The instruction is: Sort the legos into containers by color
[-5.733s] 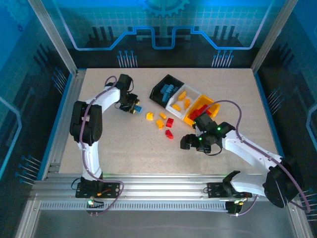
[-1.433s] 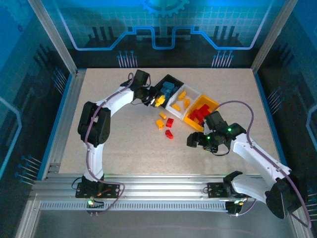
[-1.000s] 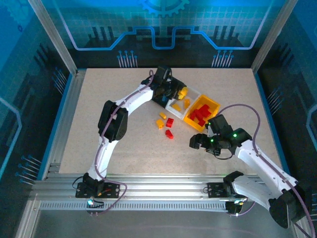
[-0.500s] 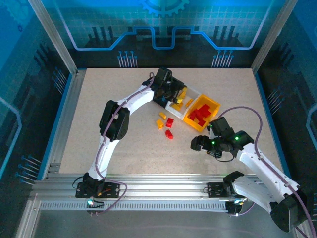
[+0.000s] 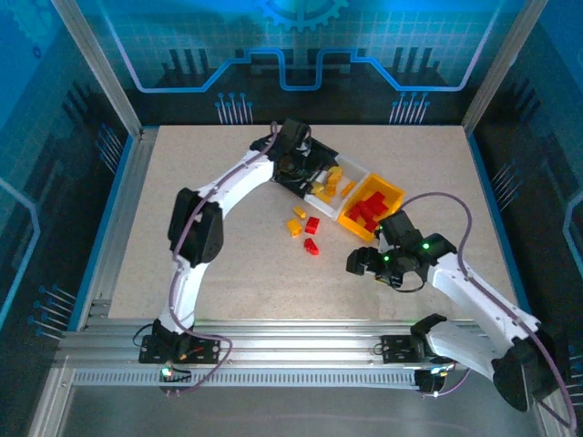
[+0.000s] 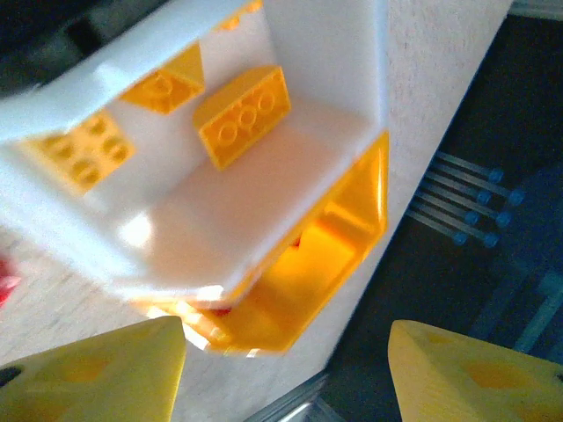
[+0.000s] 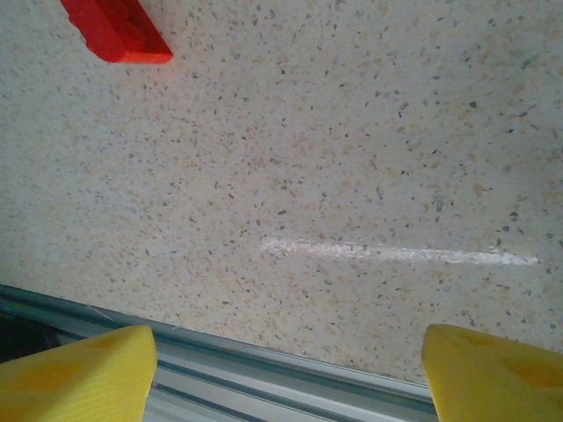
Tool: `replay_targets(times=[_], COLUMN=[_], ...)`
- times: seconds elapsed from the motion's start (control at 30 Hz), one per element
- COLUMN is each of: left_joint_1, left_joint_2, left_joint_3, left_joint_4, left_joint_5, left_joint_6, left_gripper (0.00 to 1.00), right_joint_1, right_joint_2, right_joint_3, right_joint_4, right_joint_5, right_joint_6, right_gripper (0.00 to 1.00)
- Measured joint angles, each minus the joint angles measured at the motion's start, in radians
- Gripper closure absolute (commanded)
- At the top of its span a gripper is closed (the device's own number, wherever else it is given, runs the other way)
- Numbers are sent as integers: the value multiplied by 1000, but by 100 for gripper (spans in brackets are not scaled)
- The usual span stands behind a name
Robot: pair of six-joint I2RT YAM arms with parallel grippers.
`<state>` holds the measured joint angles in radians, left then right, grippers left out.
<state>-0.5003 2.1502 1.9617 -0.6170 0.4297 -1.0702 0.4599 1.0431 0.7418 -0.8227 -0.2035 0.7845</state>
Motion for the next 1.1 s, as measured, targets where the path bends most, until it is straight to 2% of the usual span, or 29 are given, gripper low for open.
replay_targets(times=[0.23, 0.37, 0.53, 0.77, 1.1], left_joint_1=[6, 32, 90, 146, 206], left_joint_2=[-406, -565, -724, -901, -953], left_joint_3=[-319, -554, -811, -947, -967], left_joint_4=[-144, -166, -173, -171, -195], left_joint_5=[-126, -170, -206, -217, -216], left_joint_6=[262, 312, 313, 310, 313], left_gripper=[32, 30, 29, 28, 27], right_joint_1=[62, 108, 165, 214, 222], right_joint_2=[228, 386, 602, 805, 1004], right_joint_3=[157, 288, 470, 608, 789], right_joint_4=[35, 36, -10, -76, -105], right_joint_5=[2, 13, 57, 132, 190], right_joint_6=[-78, -155, -279, -393, -460], right_gripper=[20, 20, 21, 24, 34])
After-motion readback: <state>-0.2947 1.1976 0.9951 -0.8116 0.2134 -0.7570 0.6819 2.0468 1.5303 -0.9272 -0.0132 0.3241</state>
